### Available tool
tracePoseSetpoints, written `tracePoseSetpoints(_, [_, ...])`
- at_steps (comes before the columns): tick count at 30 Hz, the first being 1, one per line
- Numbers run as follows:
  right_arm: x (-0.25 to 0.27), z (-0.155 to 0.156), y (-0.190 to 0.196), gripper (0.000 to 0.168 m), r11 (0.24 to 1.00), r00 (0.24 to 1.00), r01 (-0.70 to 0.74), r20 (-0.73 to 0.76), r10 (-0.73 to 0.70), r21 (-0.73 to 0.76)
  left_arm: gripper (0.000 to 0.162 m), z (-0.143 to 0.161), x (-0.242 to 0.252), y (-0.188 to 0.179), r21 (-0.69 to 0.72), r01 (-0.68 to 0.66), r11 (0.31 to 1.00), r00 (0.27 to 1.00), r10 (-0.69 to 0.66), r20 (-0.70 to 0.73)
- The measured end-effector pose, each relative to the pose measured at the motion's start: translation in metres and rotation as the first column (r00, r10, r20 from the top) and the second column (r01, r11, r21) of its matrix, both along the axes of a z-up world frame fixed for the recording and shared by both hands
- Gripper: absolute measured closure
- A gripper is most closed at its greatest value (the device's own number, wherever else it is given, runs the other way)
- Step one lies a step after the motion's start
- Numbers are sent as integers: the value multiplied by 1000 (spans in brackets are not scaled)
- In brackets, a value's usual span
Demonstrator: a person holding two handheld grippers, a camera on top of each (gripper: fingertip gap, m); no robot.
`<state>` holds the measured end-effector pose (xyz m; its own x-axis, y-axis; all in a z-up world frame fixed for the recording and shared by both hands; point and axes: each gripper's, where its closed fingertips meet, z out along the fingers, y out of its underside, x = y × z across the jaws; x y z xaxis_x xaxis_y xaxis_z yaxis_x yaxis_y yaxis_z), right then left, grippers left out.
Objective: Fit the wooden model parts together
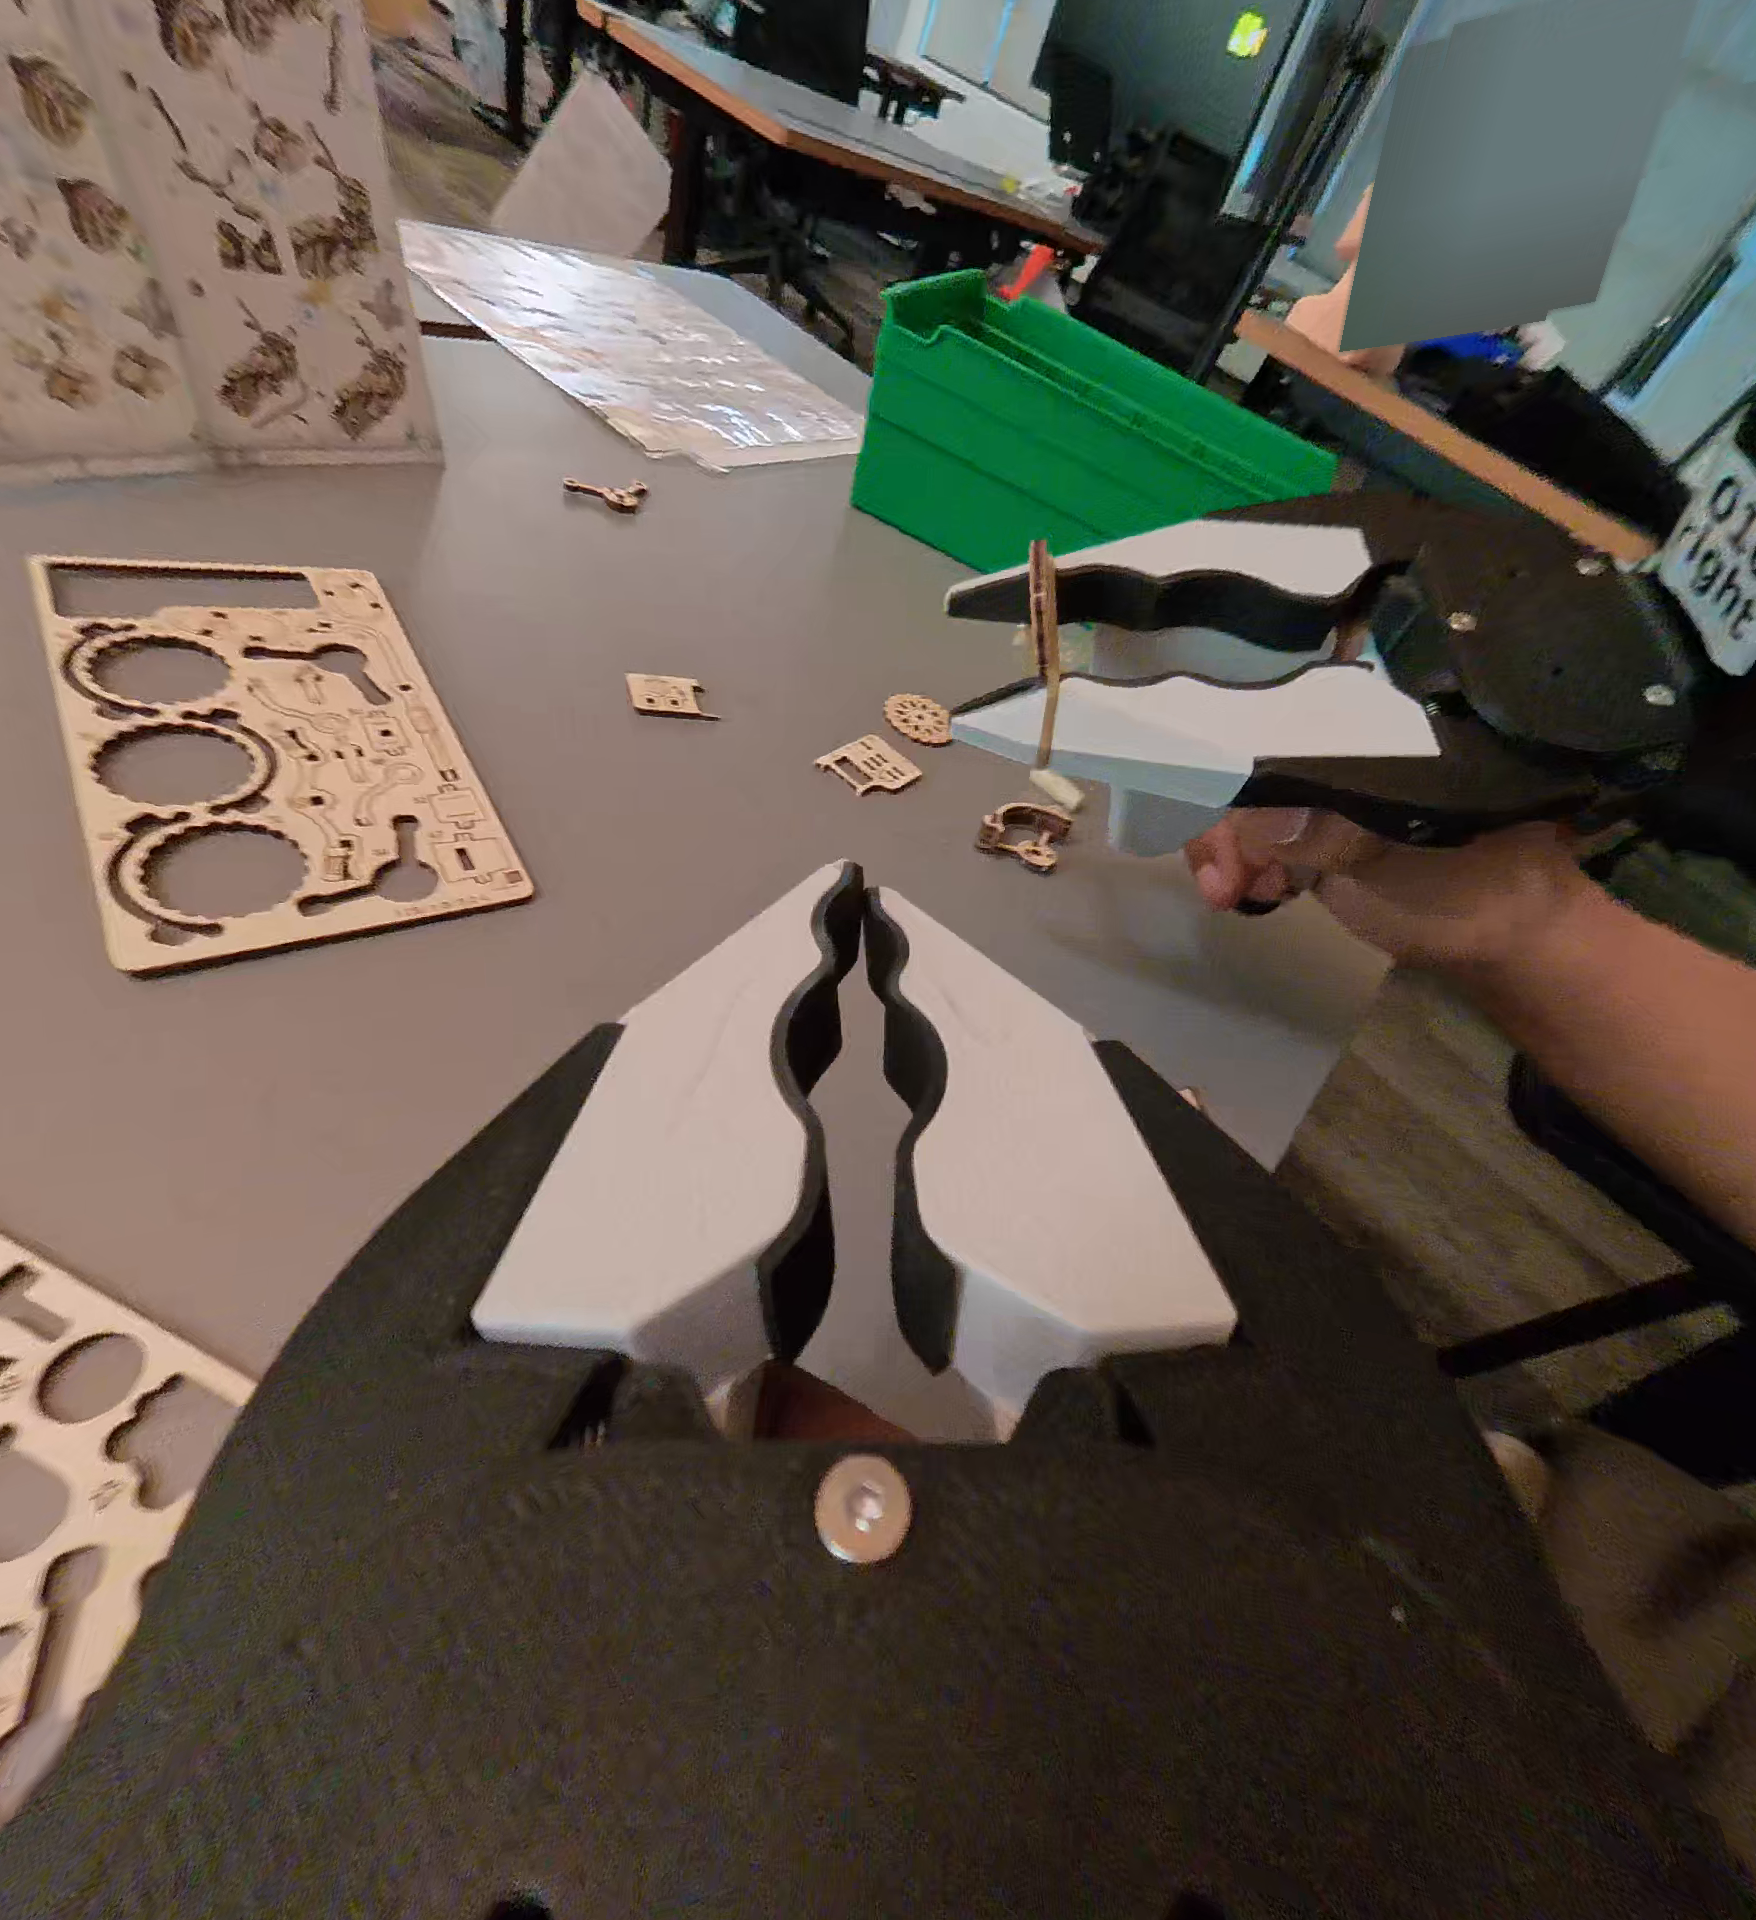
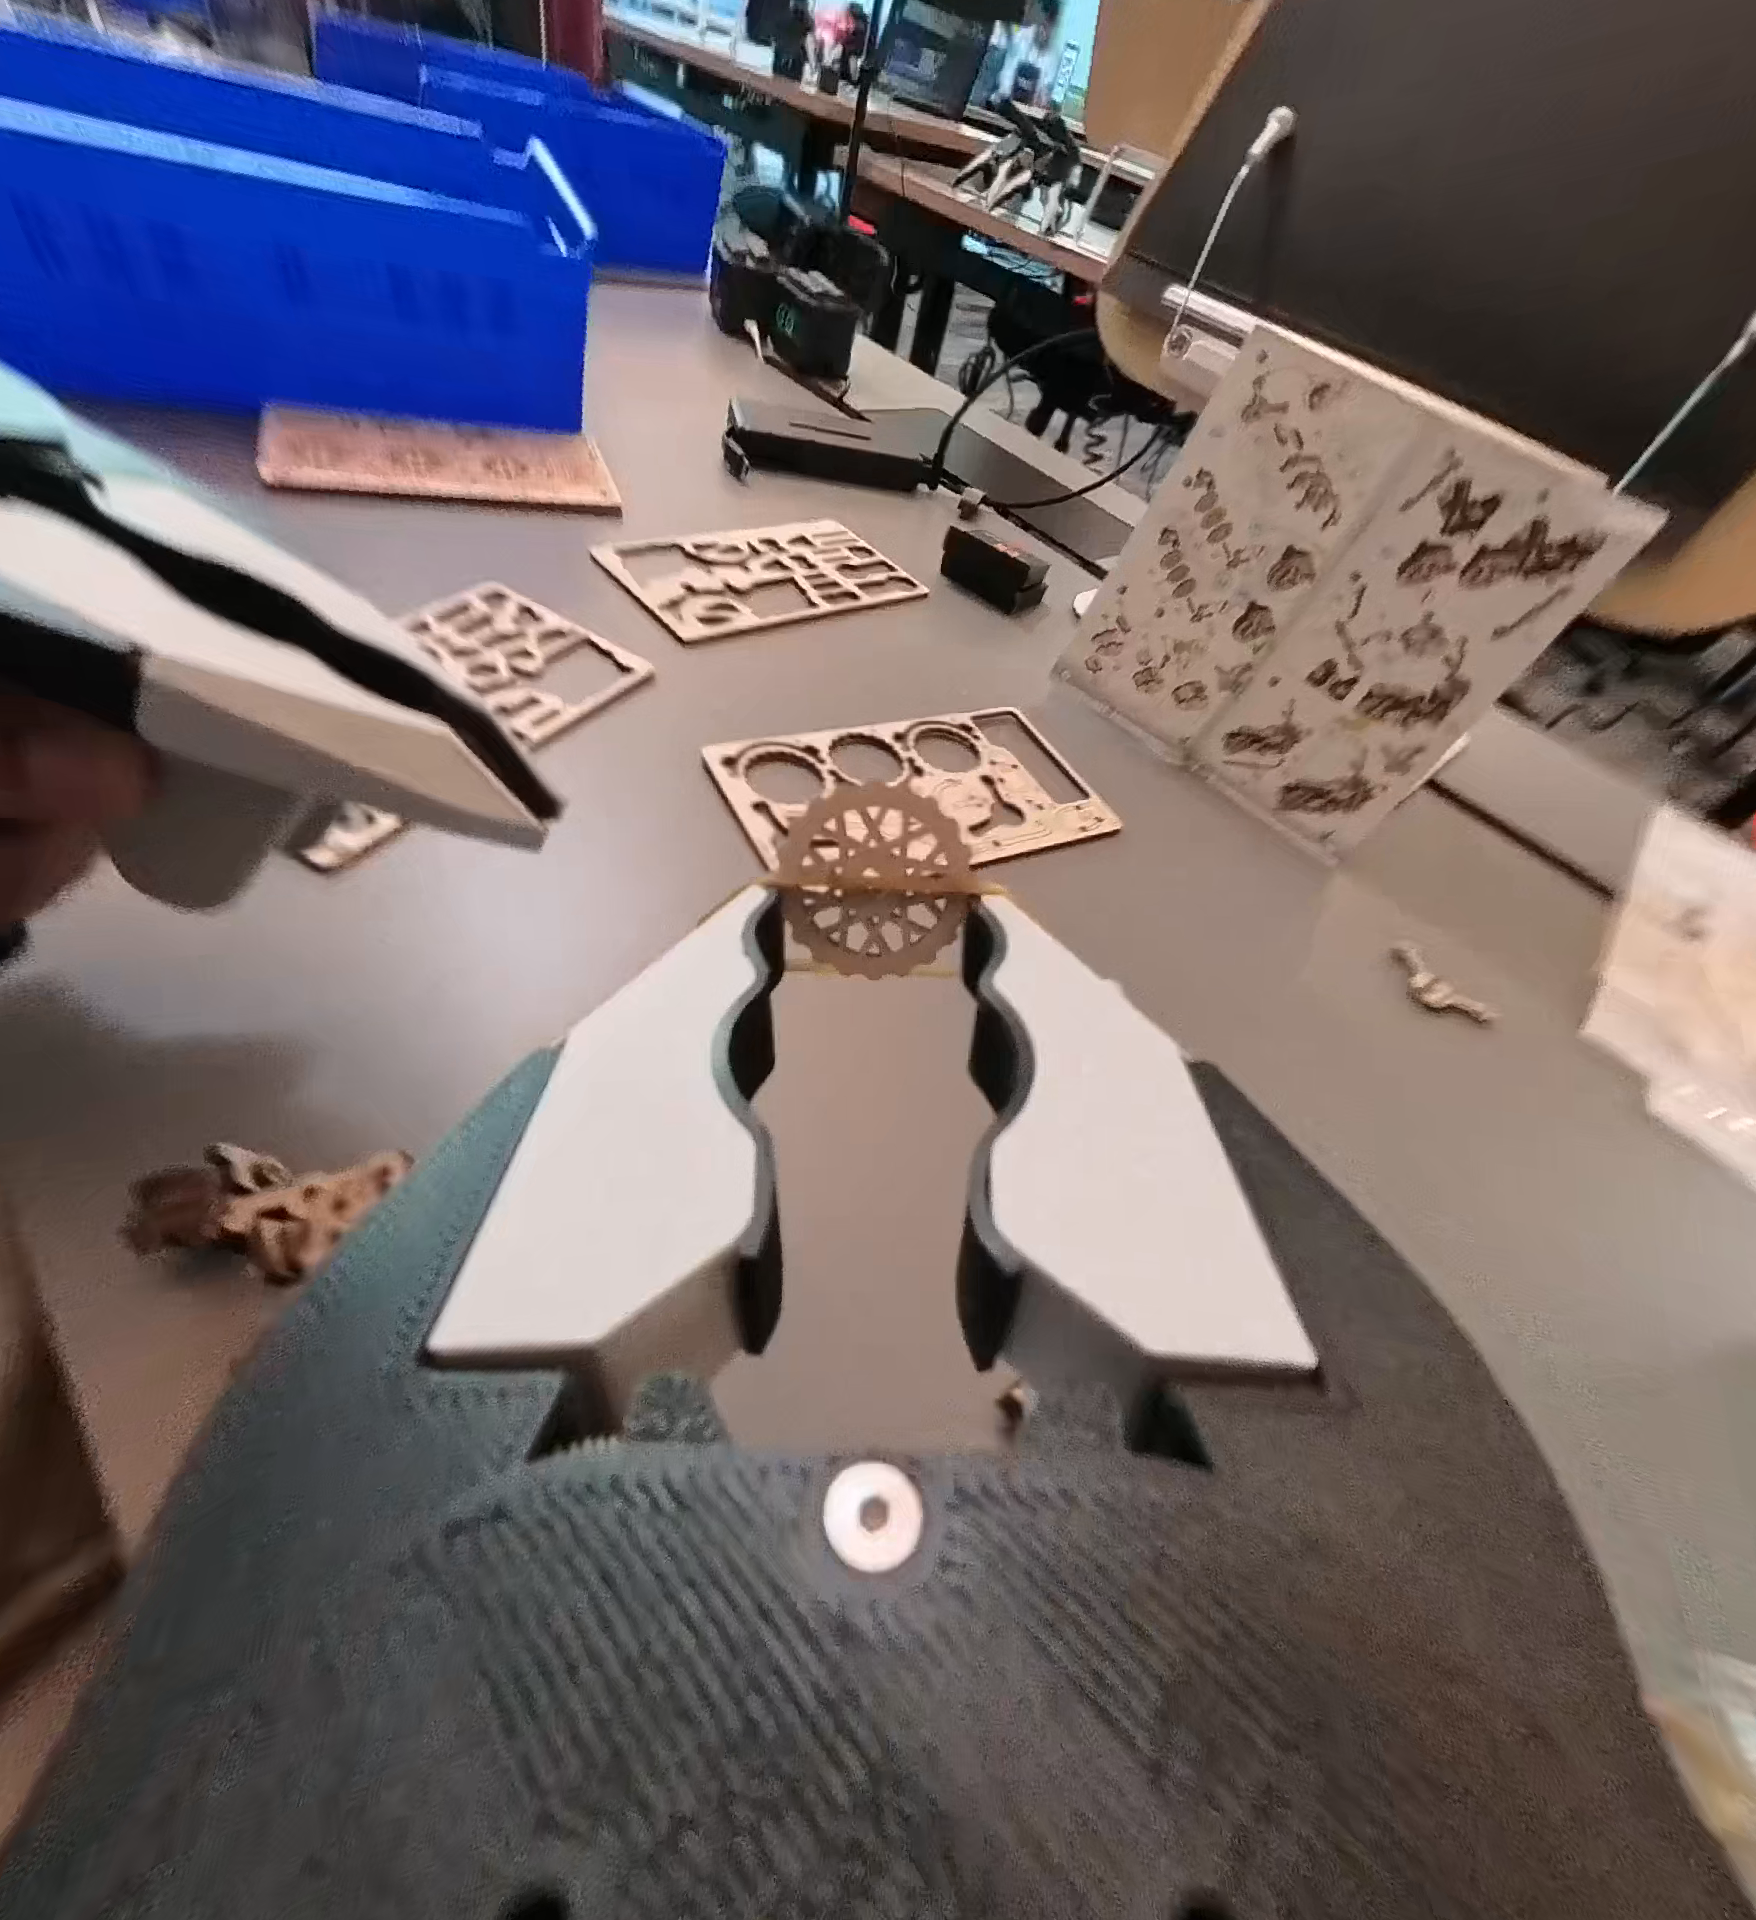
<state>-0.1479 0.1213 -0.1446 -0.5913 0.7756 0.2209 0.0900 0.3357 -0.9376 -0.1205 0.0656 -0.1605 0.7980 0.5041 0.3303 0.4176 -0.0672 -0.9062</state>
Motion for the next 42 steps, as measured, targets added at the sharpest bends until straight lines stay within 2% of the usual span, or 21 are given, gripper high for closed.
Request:
tracePoseSetpoints(2, [5, 4, -2, 135, 990, 997, -5, 75, 16, -143, 162, 1, 4, 5, 23, 27, 999, 1000, -27, 12])
tracePoseSetpoints(5, [13, 11, -6, 135, 931, 982, -50, 151, 112, -362, 162, 9, 14, 15, 62, 80, 995, 997, -79, -10])
tracePoseSetpoints(11, [28, 10, -10, 136, 800, 919, -145, 221, 327, -582, 162, 29, 28, 27, 146, 149, 978, 988, -140, -69])
tracePoseSetpoints(13, [29, 10, -9, 135, 775, 908, -141, 231, 349, -616, 162, 33, 32, 29, 180, 169, 969, 985, -159, -72])
tracePoseSetpoints(14, [27, 5, -7, 135, 804, 916, -132, 239, 323, -580, 162, 34, 33, 31, 194, 181, 964, 983, -171, -66])
tracePoseSetpoints(16, [23, -10, -3, 135, 898, 942, -111, 242, 232, -427, 162, 34, 35, 33, 210, 202, 957, 979, -197, -44])
tracePoseSetpoints(18, [21, -20, 1, 135, 956, 963, -84, 225, 151, -280, 162, 29, 35, 36, 210, 212, 955, 977, -213, -15])
tracePoseSetpoints(23, [13, -34, 9, 135, 998, 983, 51, 178, -43, -36, 162, 10, 30, 44, 143, 180, 973, 979, -192, 74])
tracePoseSetpoints(26, [10, -38, 14, 135, 985, 985, 121, 107, -134, 124, 155, -1, 25, 47, 83, 136, 987, 982, -145, 119])
tracePoseSetpoints(30, [9, -40, 17, 135, 945, 982, 175, 16, -187, 277, 152, -2, 21, 49, 71, 121, 990, 983, -130, 129])
tracePoseSetpoints(37, [9, -33, 21, 135, 826, 962, 270, -165, -215, 495, 162, 8, 18, 46, -29, 84, 996, 994, -86, -60])
tracePoseSetpoints(42, [10, -35, 5, 135, 777, 957, 287, -139, -254, 560, 162, 6, 14, 45, -124, 5, 992, 990, -22, -141])
